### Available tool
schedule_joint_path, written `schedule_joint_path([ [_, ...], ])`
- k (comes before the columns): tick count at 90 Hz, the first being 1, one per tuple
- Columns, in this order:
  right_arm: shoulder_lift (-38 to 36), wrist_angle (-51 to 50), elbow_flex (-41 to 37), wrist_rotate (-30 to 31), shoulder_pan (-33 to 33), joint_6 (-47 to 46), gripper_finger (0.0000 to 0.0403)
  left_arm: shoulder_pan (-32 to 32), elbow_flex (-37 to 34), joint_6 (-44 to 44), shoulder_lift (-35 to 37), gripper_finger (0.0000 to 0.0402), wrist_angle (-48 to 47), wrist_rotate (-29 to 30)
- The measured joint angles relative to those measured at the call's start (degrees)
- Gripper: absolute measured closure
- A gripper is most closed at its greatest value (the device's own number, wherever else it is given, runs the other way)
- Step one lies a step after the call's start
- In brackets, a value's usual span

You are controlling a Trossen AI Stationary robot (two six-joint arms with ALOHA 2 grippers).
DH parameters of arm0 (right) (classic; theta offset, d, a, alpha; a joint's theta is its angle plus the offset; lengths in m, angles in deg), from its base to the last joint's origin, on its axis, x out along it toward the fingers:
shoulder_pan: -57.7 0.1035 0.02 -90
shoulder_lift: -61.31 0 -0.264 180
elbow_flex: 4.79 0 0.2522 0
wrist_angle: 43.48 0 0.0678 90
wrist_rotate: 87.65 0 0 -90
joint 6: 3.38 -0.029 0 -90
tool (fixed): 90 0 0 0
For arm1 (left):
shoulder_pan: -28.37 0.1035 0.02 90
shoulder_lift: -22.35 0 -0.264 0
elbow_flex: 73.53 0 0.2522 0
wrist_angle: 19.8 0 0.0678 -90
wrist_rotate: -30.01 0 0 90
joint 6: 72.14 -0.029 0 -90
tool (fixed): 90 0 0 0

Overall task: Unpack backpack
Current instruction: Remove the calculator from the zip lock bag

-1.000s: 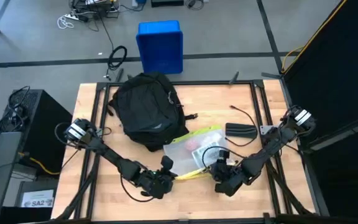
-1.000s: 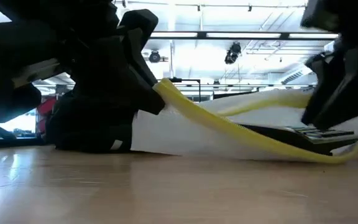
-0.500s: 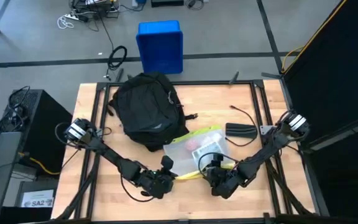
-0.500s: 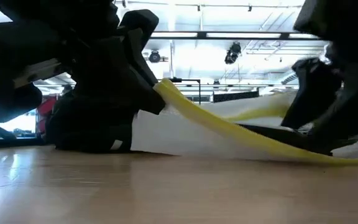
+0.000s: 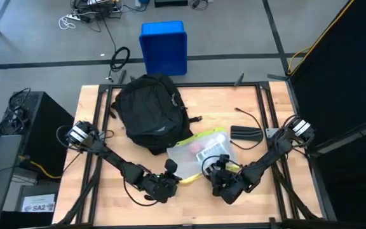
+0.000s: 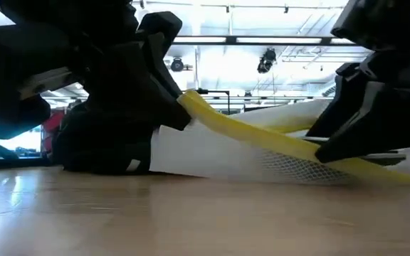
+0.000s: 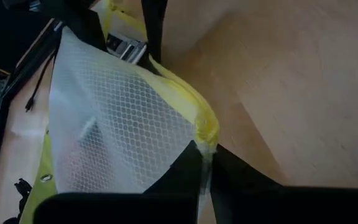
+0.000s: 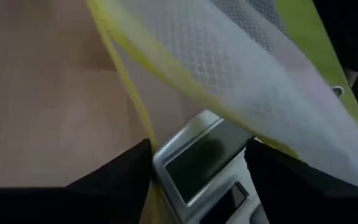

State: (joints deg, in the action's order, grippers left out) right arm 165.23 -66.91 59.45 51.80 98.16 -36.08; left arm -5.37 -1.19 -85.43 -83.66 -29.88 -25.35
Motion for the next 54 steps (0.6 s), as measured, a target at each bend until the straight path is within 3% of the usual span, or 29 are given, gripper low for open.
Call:
schedule_joint_path([
  [54, -1.9, -2.4, 0.0, 0.6, -0.2, -5.1, 0.0199, 0.0, 0.0, 0.1, 0.0, 0.0402, 0.0, -0.4],
])
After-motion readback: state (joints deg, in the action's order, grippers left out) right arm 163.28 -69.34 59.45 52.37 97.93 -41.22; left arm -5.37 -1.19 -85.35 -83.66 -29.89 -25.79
